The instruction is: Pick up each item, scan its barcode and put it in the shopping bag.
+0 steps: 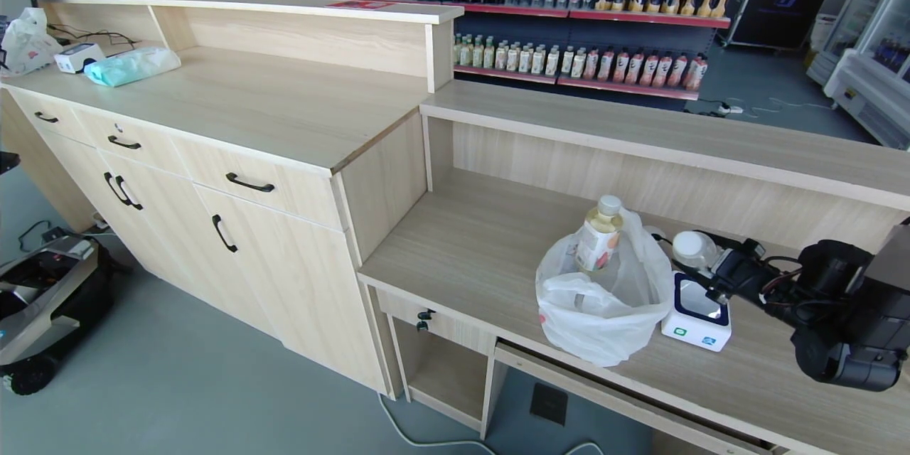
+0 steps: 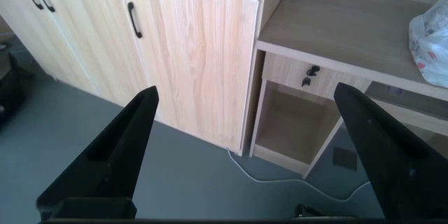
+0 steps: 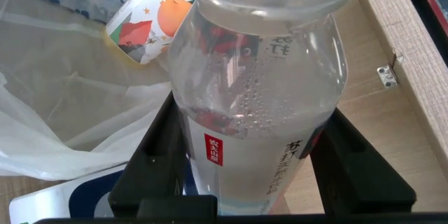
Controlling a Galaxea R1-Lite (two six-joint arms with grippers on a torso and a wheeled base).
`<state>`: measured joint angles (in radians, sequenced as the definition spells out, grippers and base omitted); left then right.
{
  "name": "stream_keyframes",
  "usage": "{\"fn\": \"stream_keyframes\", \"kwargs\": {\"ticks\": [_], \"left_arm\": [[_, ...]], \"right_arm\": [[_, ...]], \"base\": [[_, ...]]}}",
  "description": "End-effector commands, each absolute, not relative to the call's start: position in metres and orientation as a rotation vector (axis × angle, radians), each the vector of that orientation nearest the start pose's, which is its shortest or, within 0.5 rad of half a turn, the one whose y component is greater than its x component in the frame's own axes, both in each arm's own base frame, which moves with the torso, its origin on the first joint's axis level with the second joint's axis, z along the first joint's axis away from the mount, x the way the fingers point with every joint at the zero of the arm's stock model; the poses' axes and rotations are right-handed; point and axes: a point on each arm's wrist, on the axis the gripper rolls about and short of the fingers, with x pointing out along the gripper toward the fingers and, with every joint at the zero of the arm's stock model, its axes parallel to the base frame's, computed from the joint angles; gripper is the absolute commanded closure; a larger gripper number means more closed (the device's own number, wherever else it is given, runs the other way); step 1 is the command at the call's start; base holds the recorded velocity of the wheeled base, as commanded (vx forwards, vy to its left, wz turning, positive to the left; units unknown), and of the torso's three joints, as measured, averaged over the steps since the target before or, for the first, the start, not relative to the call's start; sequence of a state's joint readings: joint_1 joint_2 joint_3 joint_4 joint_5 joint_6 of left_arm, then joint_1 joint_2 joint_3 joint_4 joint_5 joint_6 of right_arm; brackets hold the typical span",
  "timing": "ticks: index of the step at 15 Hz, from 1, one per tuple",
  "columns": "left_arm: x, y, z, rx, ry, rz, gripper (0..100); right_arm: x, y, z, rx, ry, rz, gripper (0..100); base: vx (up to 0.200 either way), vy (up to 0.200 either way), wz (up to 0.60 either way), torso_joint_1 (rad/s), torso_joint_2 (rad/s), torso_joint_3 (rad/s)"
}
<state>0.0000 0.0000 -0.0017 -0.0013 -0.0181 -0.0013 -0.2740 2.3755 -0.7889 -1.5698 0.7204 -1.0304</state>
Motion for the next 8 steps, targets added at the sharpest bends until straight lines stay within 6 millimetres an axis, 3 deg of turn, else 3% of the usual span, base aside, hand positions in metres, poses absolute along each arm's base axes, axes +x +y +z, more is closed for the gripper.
{"fn": "stream_keyframes", "kwargs": {"ticks": [1, 8], "left_arm": [[-0.0229, -0.0004, 0.0761, -0.002, -0.003, -0.018, 0], [-0.0229, -0.0004, 0.0761, -0.003, -0.003, -0.018, 0]], "right_arm": [[0.3773, -0.0878, 0.0272, -1.002, -0.216, 0.422, 100], [0.3856, -0.0788, 0.0255, -1.004, -0.241, 0.442, 100]], "base": [[0.0, 0.0, 0.0, 0.0, 0.0, 0.0], [0.0, 0.0, 0.0, 0.0, 0.0, 0.0]]}}
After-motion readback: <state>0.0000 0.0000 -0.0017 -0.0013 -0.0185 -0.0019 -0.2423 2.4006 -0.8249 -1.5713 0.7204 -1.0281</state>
